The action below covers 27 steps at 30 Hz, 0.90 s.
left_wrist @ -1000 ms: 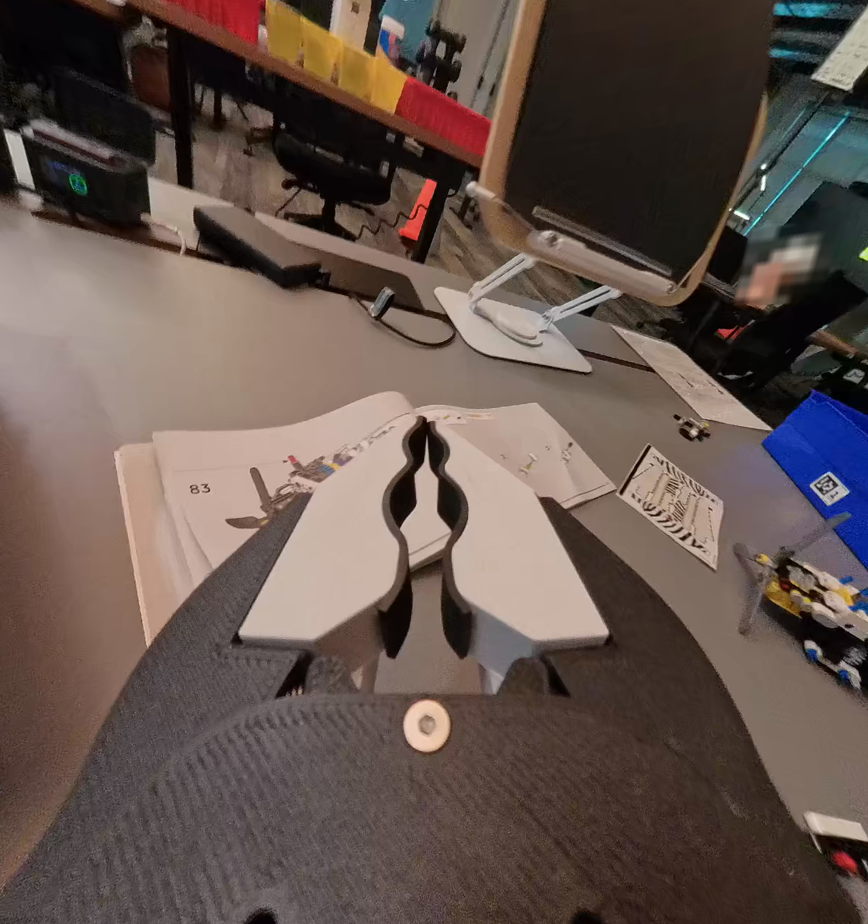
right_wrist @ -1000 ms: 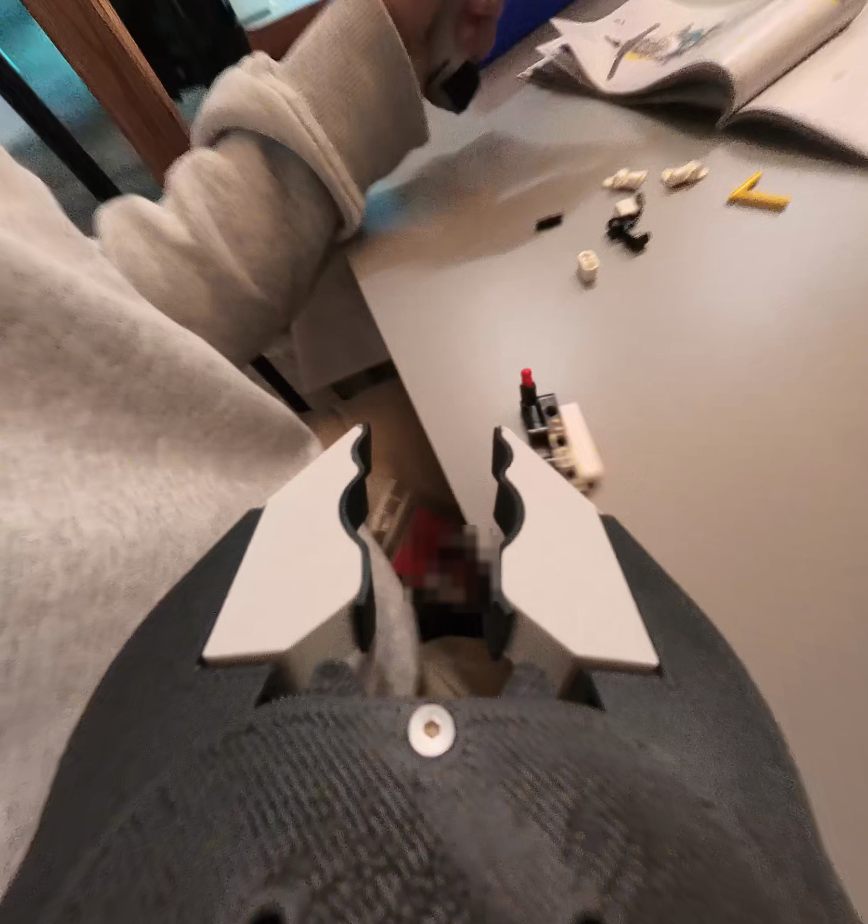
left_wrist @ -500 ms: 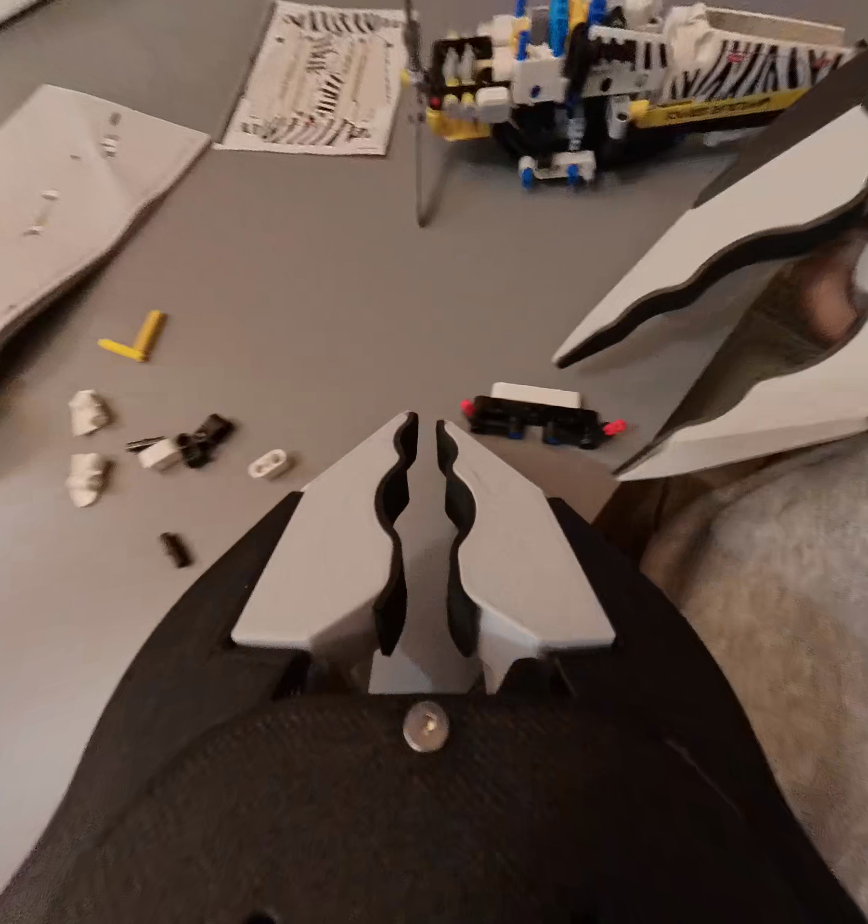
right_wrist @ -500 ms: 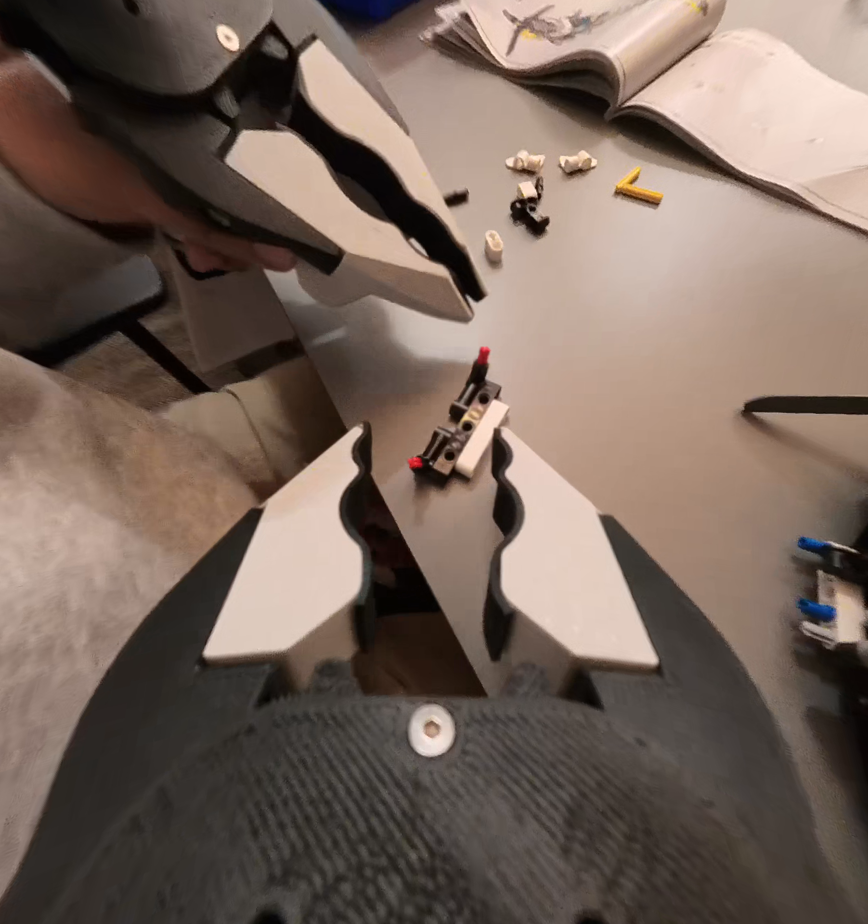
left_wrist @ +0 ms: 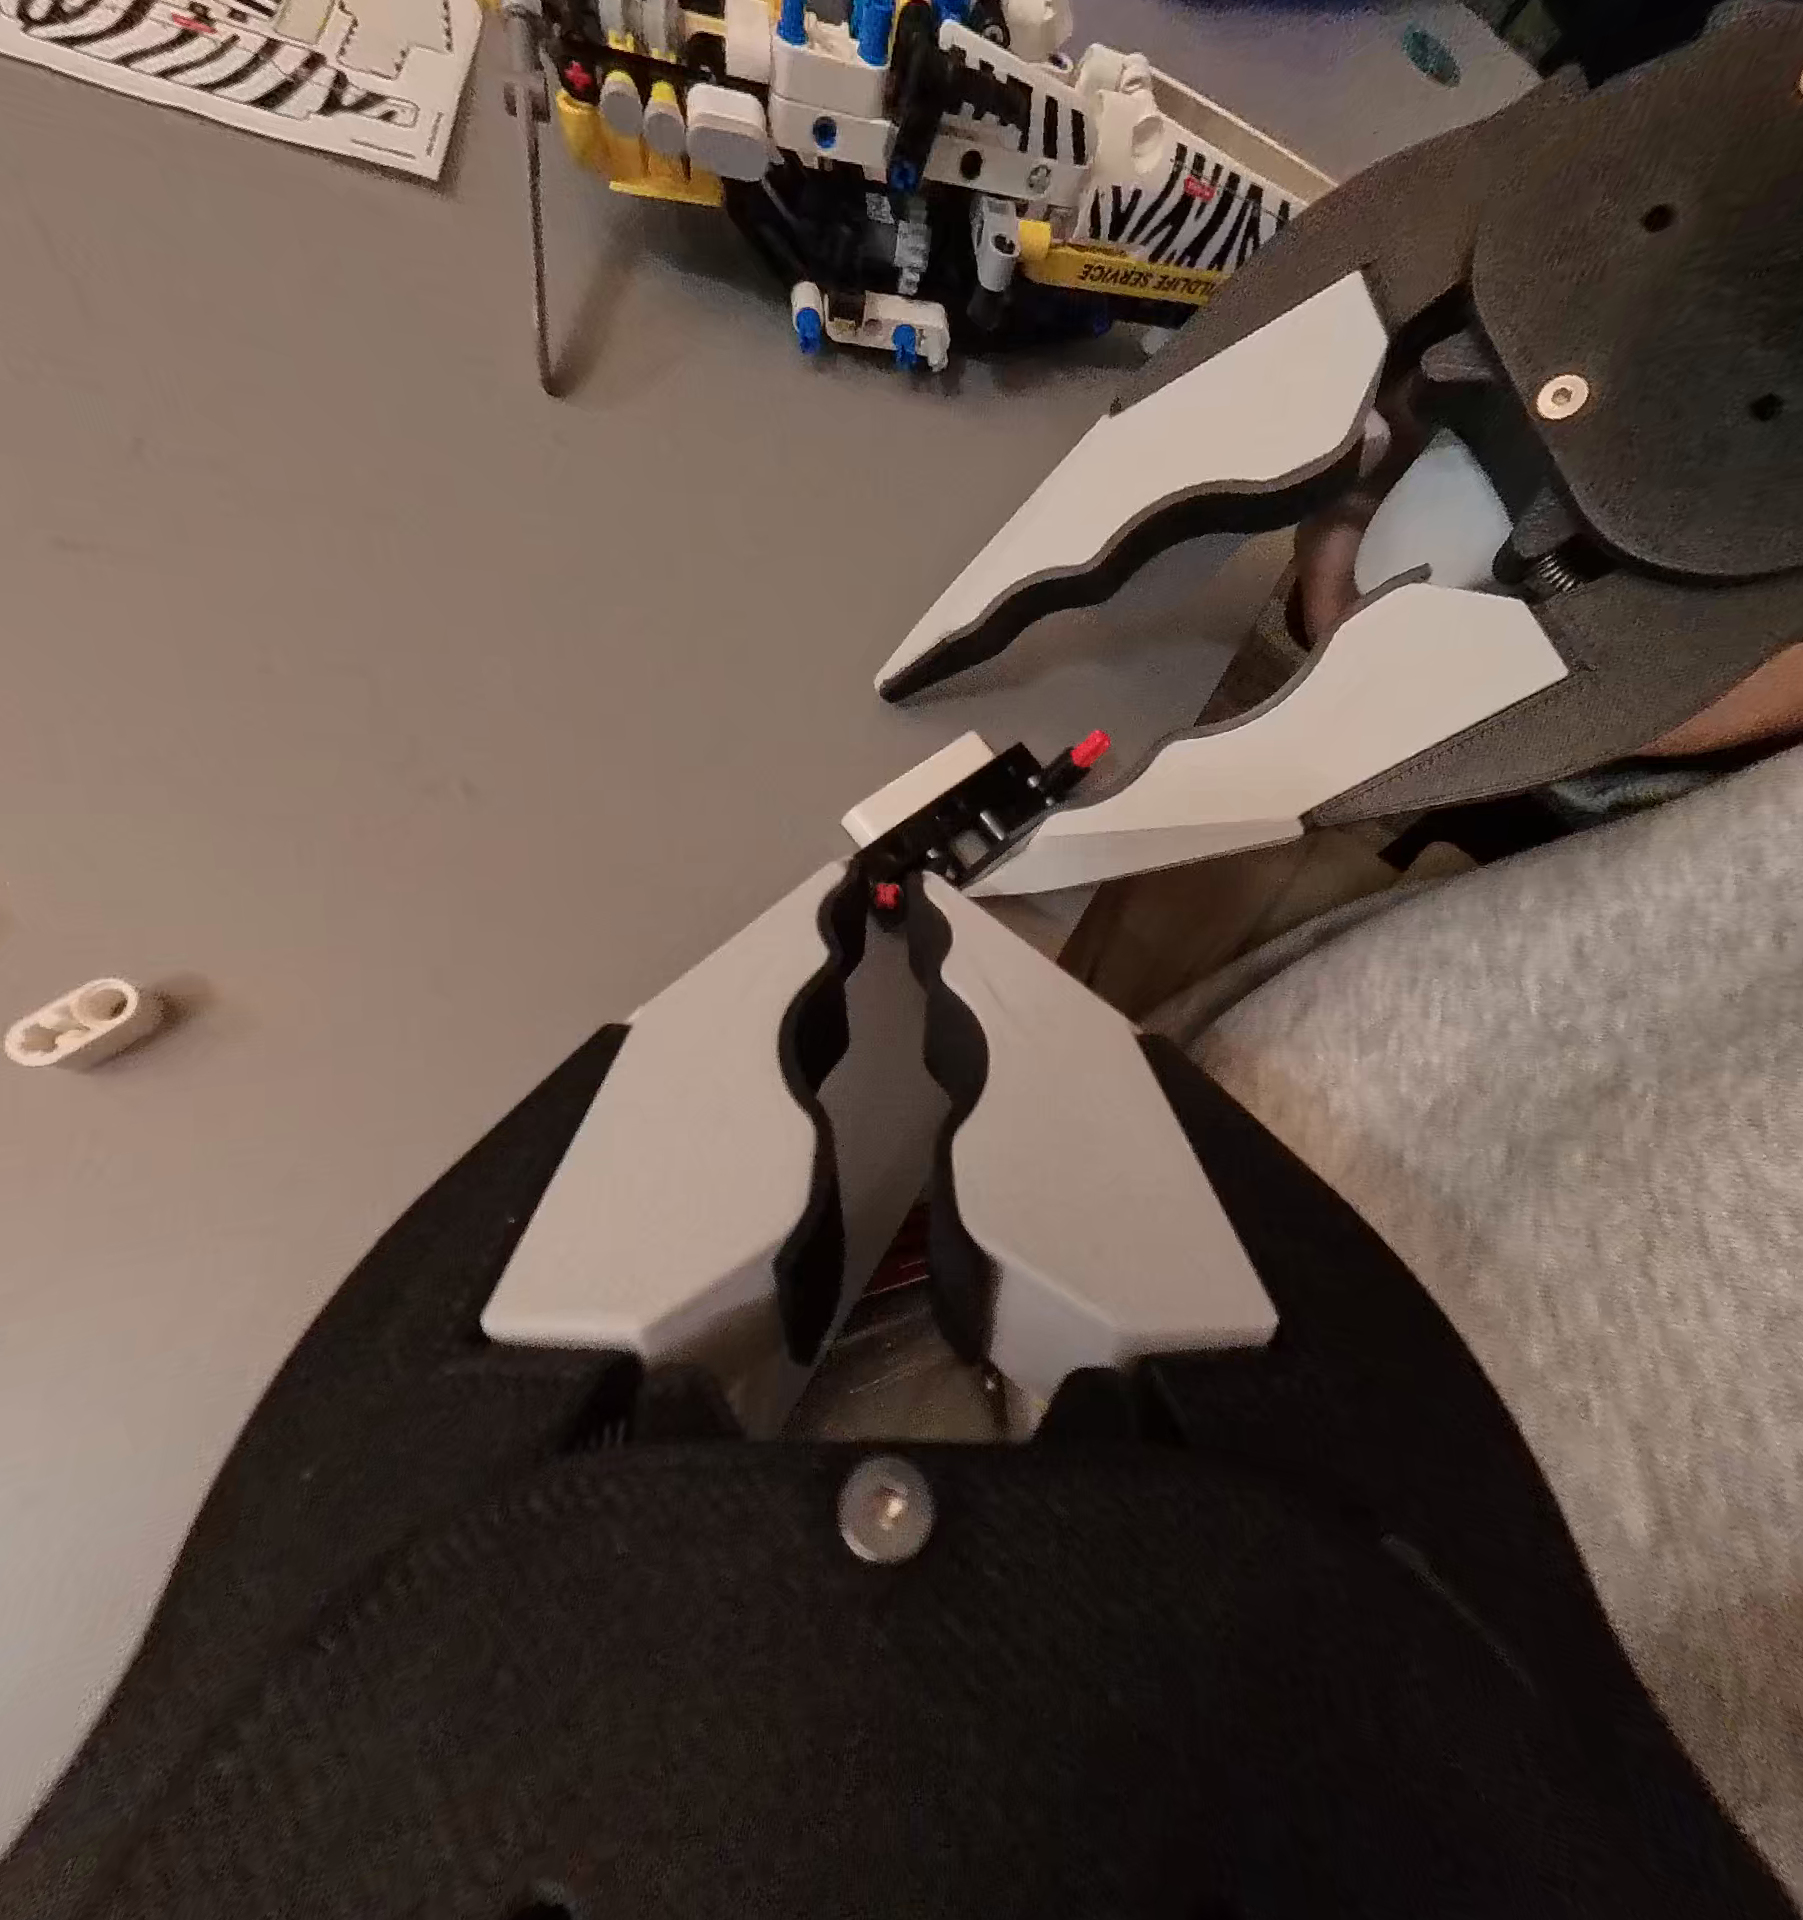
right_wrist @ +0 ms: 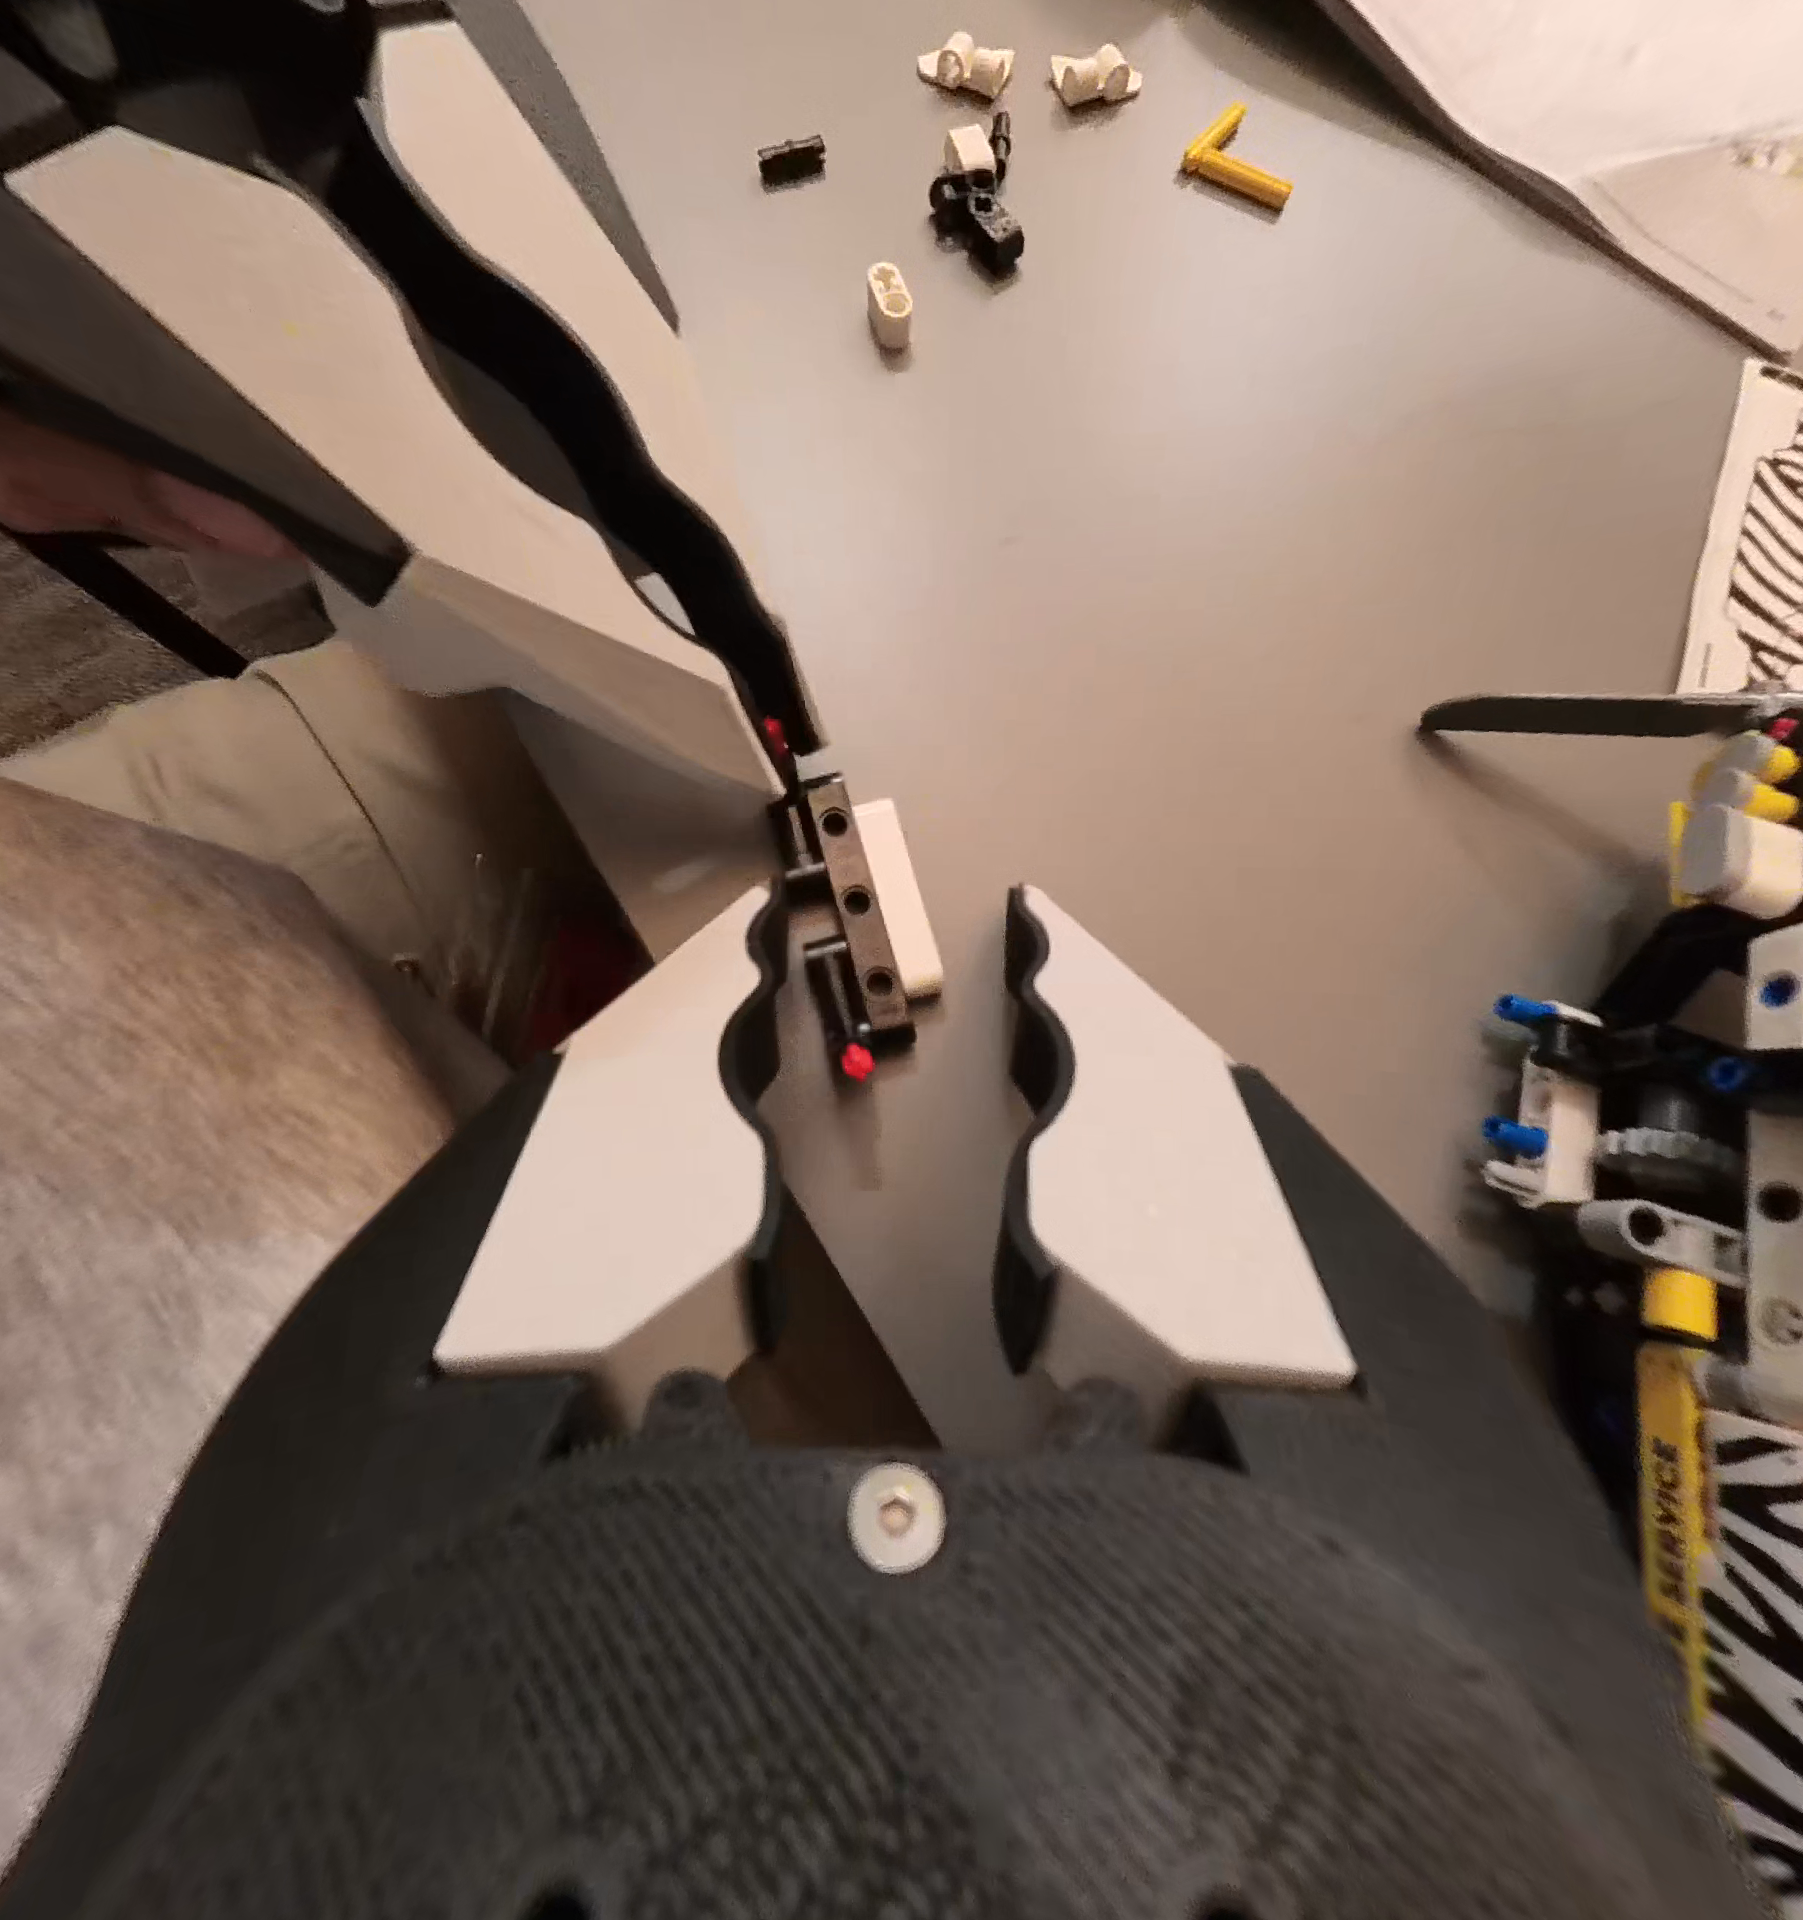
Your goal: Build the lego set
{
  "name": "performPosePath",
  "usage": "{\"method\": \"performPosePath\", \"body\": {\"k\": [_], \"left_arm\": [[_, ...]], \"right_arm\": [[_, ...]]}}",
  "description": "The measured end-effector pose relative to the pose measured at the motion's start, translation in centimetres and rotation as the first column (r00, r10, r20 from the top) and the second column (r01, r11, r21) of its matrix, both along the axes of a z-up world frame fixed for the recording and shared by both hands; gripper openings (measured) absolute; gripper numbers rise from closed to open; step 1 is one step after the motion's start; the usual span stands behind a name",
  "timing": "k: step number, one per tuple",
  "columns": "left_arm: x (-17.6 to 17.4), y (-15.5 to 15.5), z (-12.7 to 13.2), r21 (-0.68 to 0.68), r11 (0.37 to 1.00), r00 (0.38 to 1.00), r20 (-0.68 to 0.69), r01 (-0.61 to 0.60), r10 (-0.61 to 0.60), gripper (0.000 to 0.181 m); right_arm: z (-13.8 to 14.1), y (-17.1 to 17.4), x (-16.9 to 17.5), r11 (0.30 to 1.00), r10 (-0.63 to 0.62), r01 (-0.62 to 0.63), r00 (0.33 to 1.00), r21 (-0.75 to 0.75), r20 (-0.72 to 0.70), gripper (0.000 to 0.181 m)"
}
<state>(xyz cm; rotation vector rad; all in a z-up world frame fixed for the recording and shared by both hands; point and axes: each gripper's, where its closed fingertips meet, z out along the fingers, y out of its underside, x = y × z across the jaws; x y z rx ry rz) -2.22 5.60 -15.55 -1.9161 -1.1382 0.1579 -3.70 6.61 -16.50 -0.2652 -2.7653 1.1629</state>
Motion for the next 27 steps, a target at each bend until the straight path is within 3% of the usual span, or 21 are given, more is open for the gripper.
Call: {"method": "performPosePath", "body": {"k": [5,10,13,15,18,21,25,27], "left_arm": [[0.2,0.8,0.2,0.015,1.000,1.000,-0.012,0.016,-0.016,0.007],[-0.2,0.4,1.1,0.068,0.998,0.999,-0.044,-0.009,0.012,0.011],[-1.2,-0.9,3.7,0.194,0.977,0.986,-0.119,-0.091,0.115,0.021],[-2.1,-2.0,5.1,0.280,0.950,0.972,-0.144,-0.142,0.187,0.031],[-3.6,-1.9,5.0,0.311,0.937,0.973,-0.112,-0.158,0.201,0.036],[-5.7,0.5,5.5,0.363,0.922,0.977,-0.100,-0.138,0.186,0.035],[-8.4,4.4,5.9,0.377,0.922,0.983,-0.120,-0.086,0.141,0.036],[-9.8,5.3,5.7,0.334,0.939,0.979,-0.151,-0.078,0.135,0.036]], "right_arm": [[0.0,0.3,0.3,0.991,0.114,-0.108,0.991,0.084,-0.066,0.026],[0.5,0.7,0.2,0.976,0.180,-0.184,0.983,0.114,0.040,0.025],[4.2,1.0,-1.1,0.979,0.204,-0.203,0.979,0.038,-0.025,0.025],[7.3,2.0,-3.5,0.977,0.212,-0.210,0.966,0.027,-0.148,0.025],[11.3,3.8,-7.6,0.942,0.334,-0.322,0.866,0.097,-0.373,0.025],[11.8,5.1,-10.6,0.842,0.525,-0.512,0.707,0.169,-0.473,0.024],[9.5,6.1,-12.5,0.772,0.634,-0.629,0.753,0.089,-0.176,0.024],[9.1,5.9,-12.4,0.734,0.679,-0.678,0.728,0.048,-0.097,0.024]]}}
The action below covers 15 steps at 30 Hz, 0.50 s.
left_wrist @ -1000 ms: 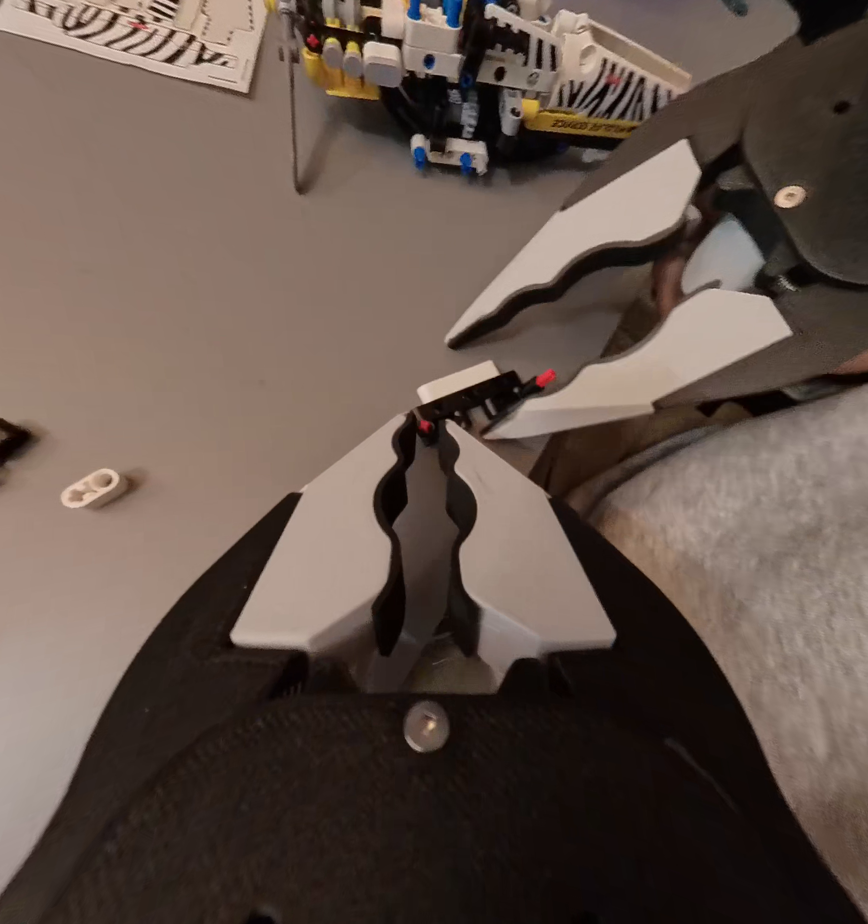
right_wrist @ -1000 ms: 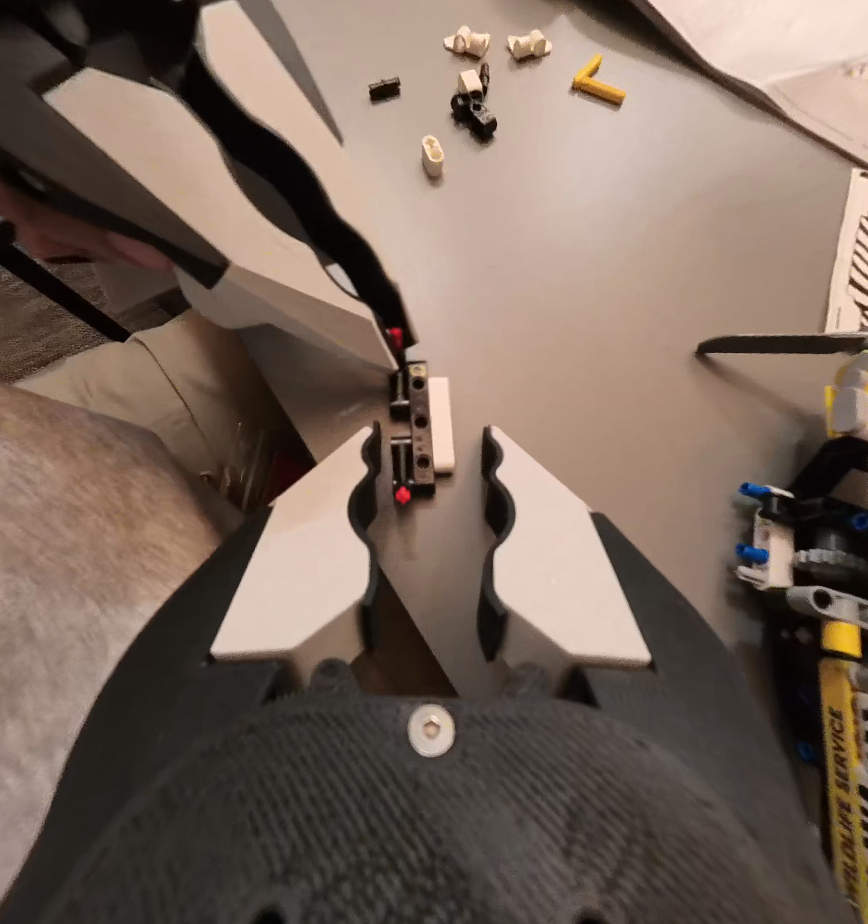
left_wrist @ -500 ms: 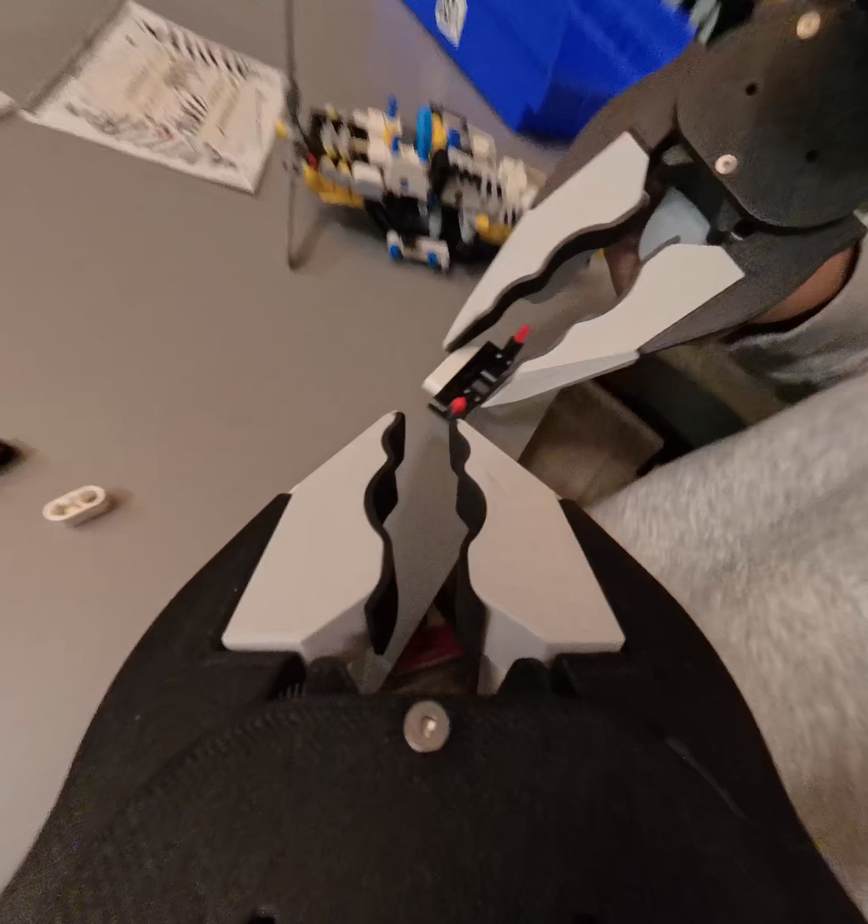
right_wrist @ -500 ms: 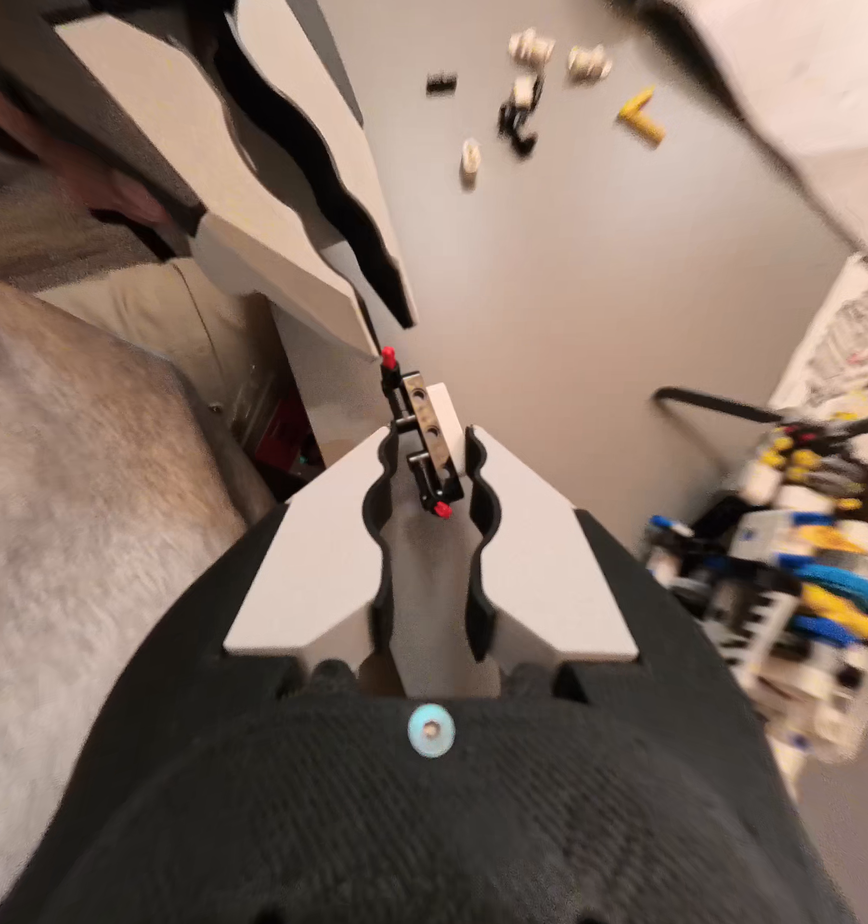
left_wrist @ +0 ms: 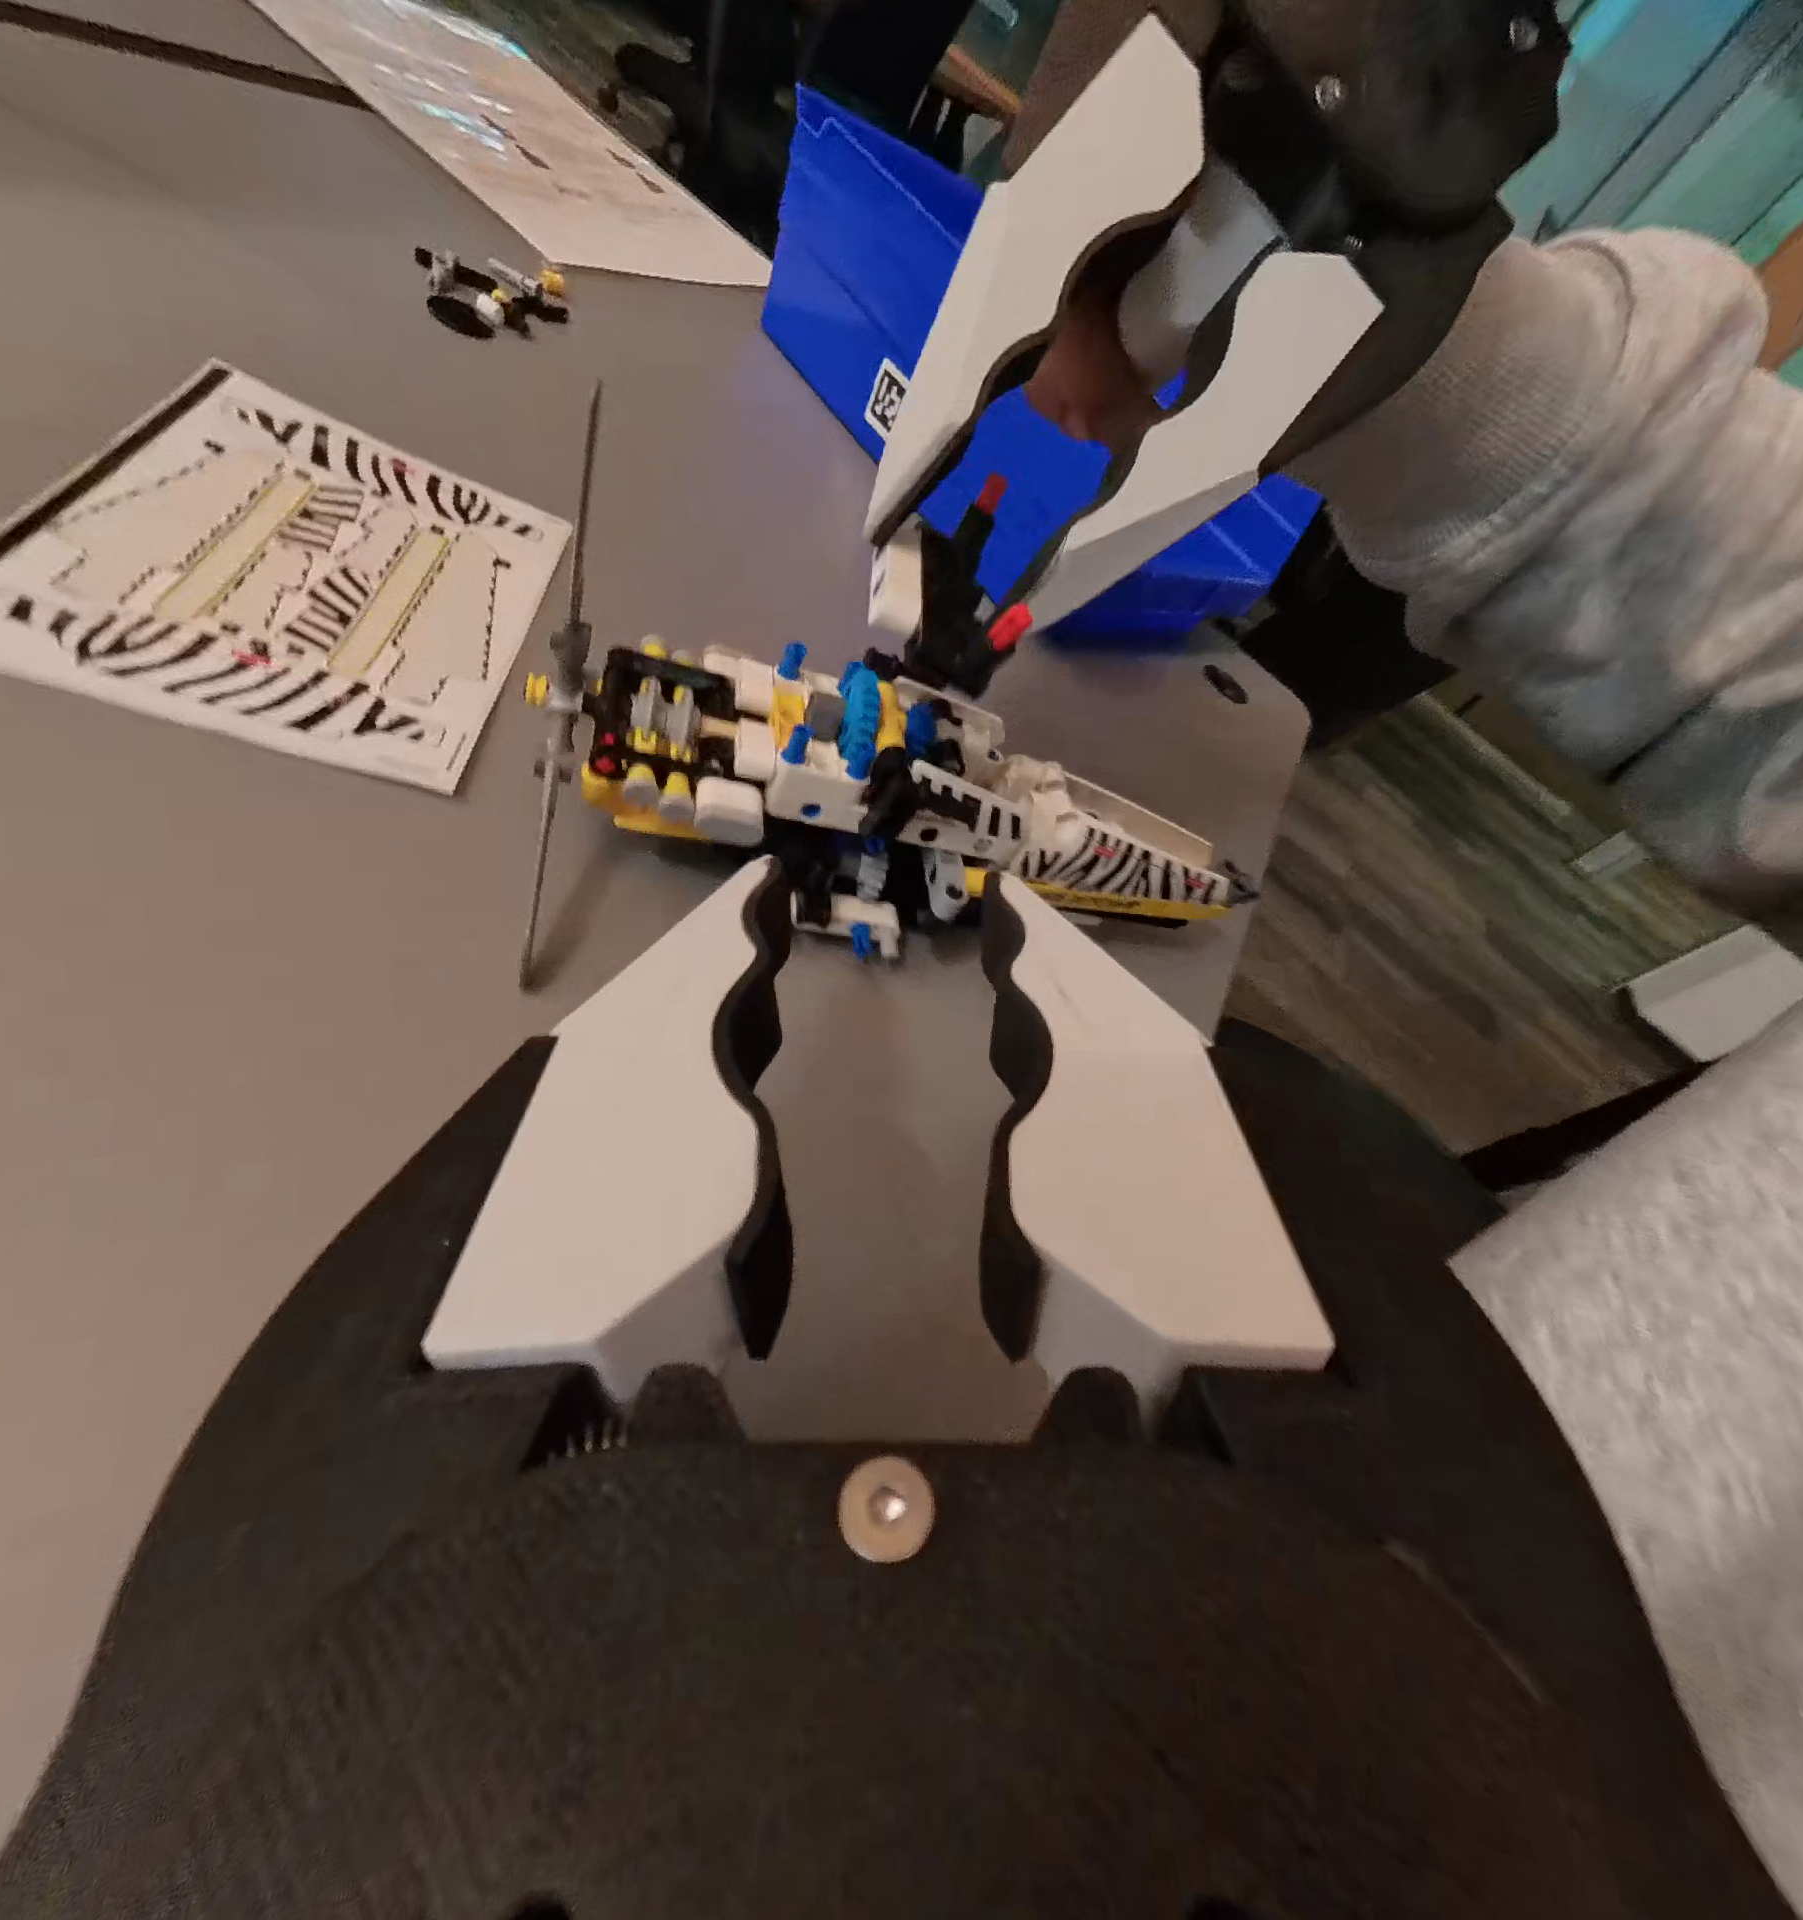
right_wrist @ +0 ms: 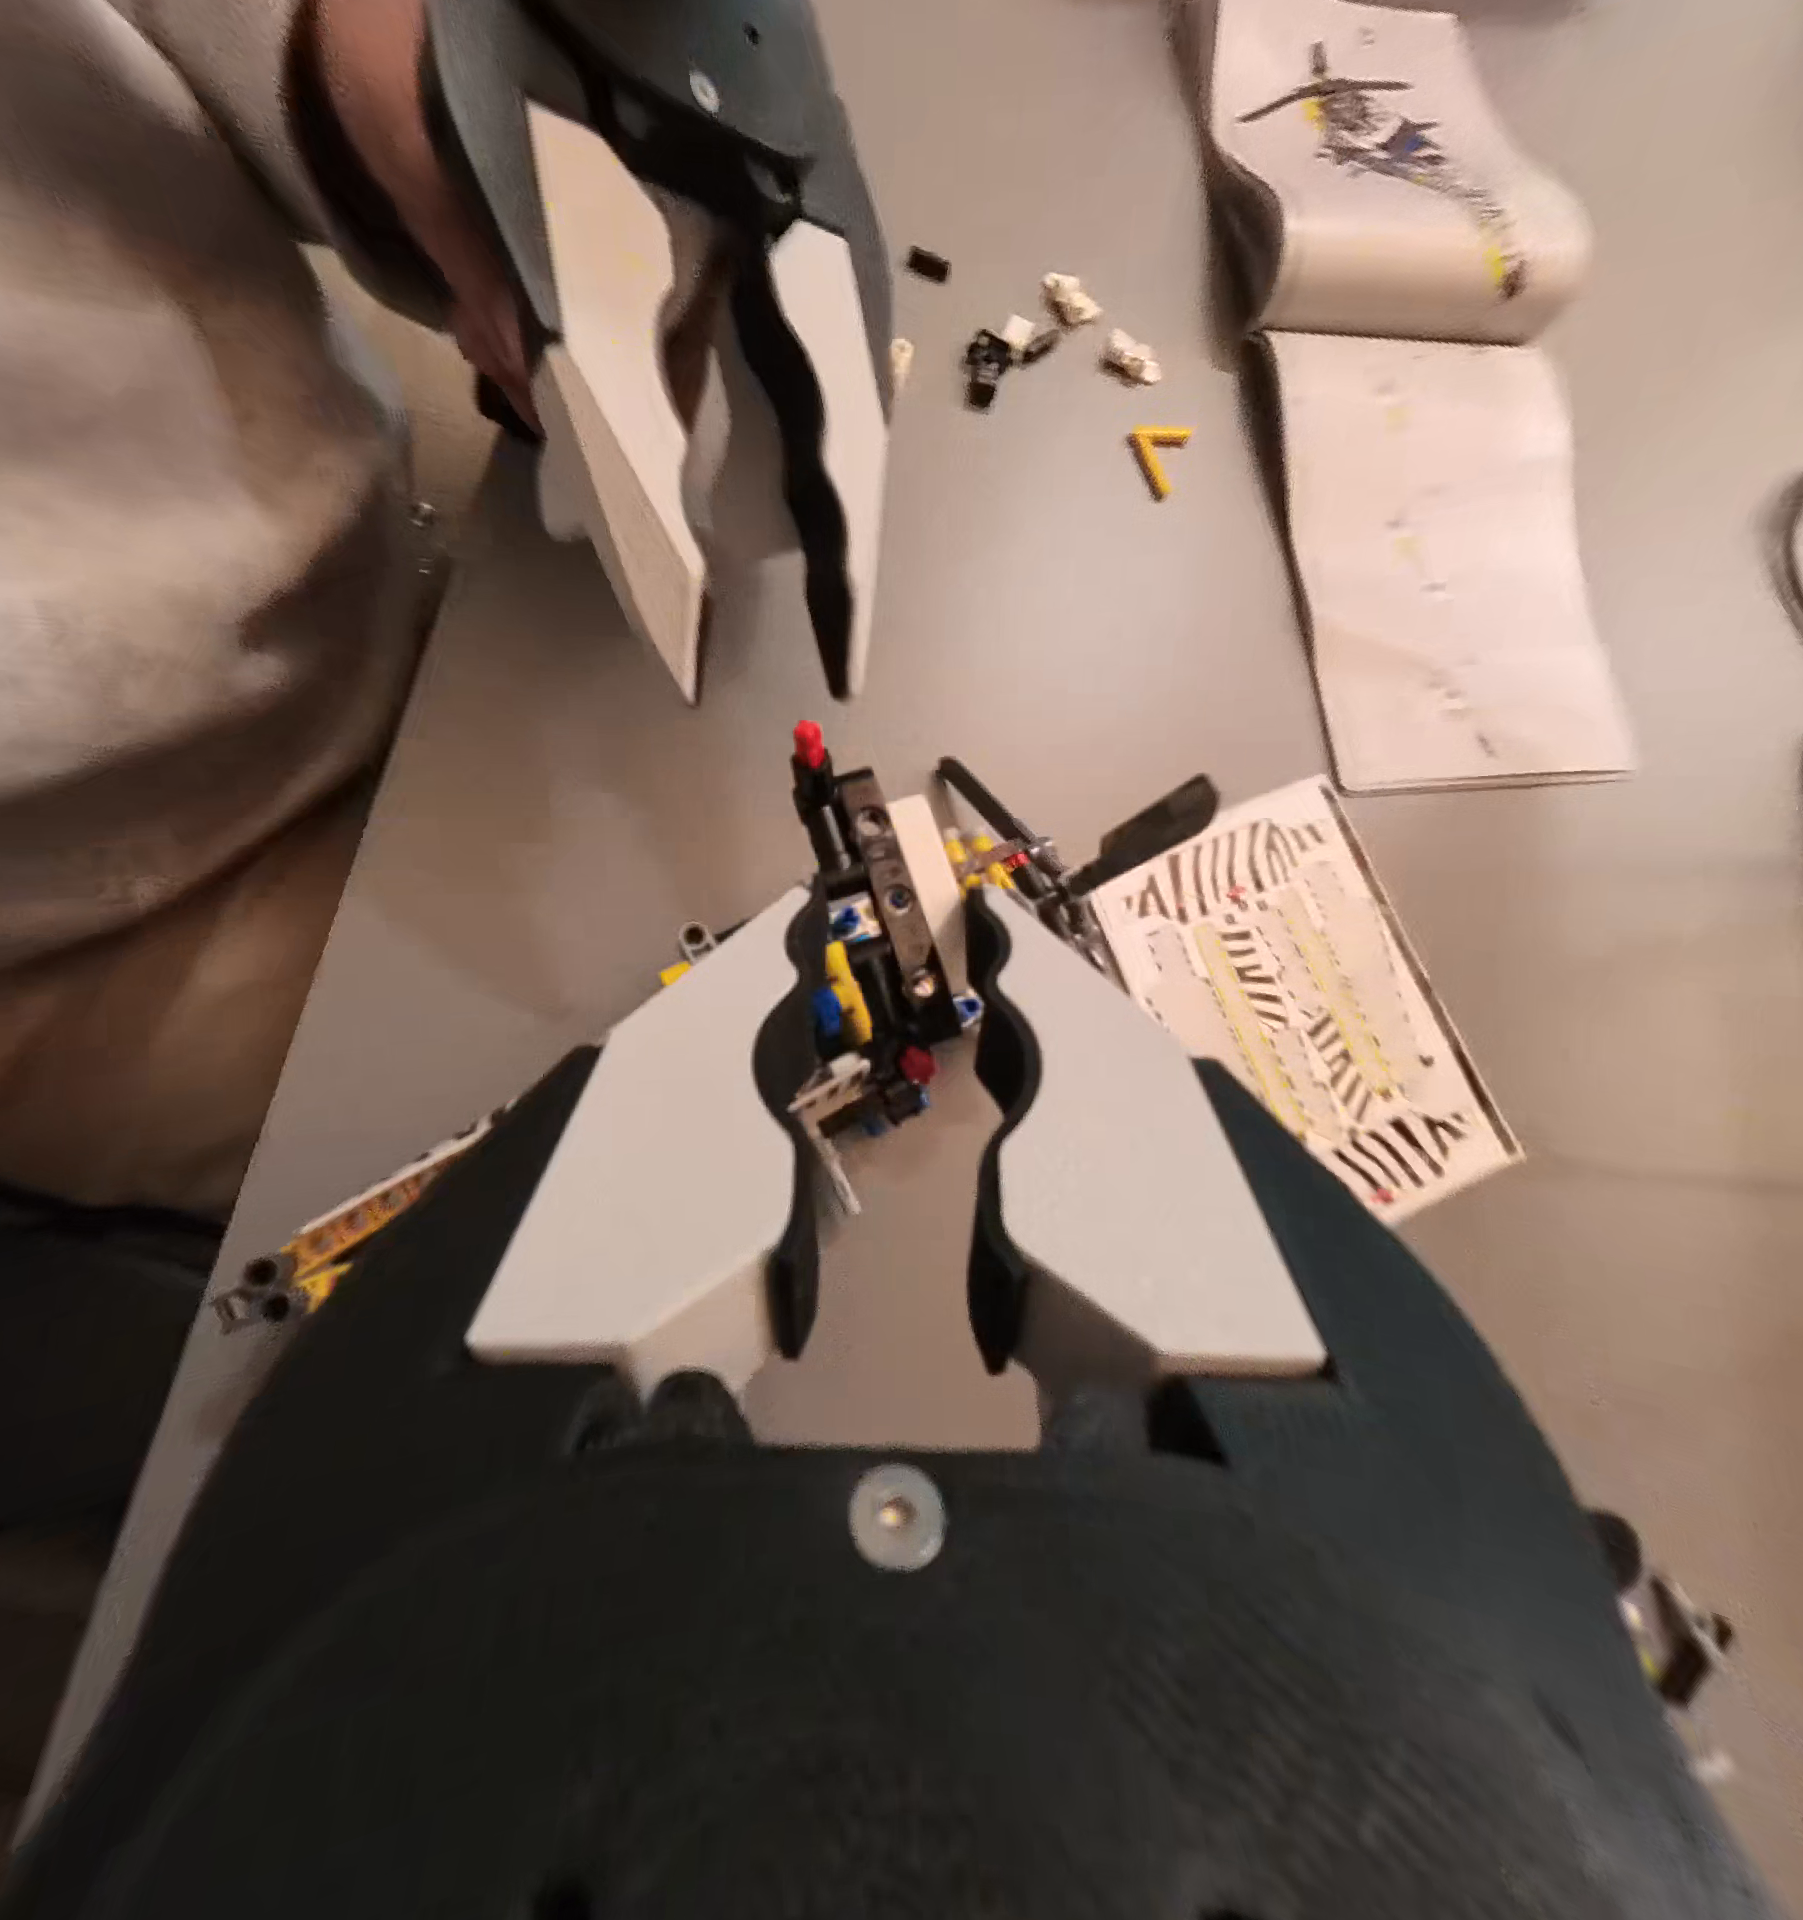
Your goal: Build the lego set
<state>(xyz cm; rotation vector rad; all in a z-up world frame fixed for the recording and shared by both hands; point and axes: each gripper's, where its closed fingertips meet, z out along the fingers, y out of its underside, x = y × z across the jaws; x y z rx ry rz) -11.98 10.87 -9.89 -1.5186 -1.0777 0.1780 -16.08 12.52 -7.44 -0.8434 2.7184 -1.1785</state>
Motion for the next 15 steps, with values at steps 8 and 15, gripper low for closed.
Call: {"method": "performPosePath", "body": {"k": [8,15], "left_arm": [[-3.6,1.6,0.6,-0.065,0.998,0.994,-0.108,0.013,-0.020,0.043],[-4.3,2.3,-0.3,-0.164,0.986,0.991,-0.127,0.027,-0.049,0.038]], "right_arm": [[-2.8,-0.4,-0.9,0.989,0.140,-0.141,0.990,0.052,0.017,0.024],[-2.9,-0.5,-0.9,0.979,0.193,-0.195,0.981,0.060,0.031,0.024]]}}
